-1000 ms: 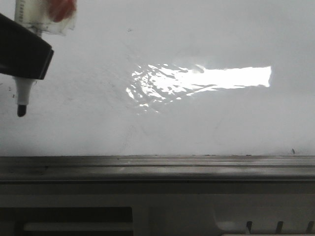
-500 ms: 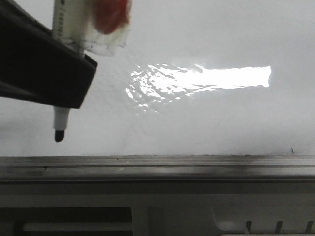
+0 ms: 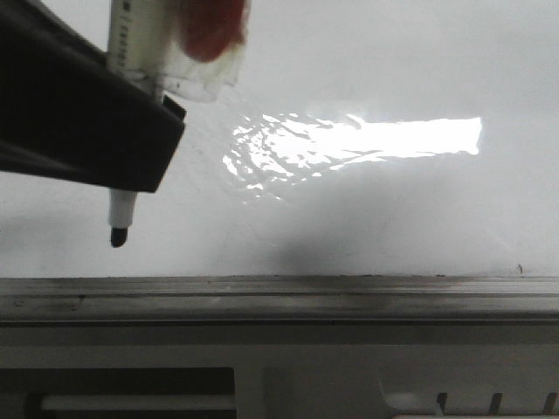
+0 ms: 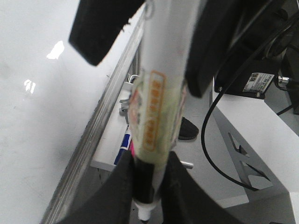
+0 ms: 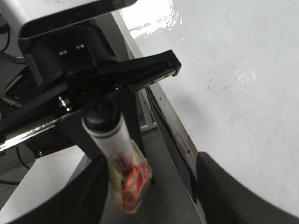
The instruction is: Write number 9 on whiteboard
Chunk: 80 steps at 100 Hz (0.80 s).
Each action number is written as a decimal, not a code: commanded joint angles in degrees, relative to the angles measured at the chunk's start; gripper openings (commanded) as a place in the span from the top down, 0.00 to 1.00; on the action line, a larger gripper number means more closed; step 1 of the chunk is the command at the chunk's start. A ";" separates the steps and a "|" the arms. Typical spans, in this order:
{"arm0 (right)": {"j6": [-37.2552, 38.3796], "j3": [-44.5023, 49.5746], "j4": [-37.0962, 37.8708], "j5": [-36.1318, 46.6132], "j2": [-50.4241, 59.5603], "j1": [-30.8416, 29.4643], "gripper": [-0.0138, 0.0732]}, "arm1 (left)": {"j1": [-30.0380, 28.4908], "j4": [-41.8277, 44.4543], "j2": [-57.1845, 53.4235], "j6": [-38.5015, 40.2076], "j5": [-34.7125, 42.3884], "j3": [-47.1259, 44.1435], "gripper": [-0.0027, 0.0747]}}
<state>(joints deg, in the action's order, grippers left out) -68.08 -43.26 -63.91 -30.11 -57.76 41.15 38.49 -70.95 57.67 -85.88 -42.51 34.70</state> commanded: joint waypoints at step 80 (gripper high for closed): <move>-0.82 -4.63 -1.91 3.66 -5.02 1.60 0.91 | 0.50 -4.22 -0.97 1.18 -0.86 1.60 0.96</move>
<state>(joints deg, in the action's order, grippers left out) -69.66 -46.04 -64.98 -30.15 -62.98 43.07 38.49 -71.07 57.77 -84.32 -41.30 34.60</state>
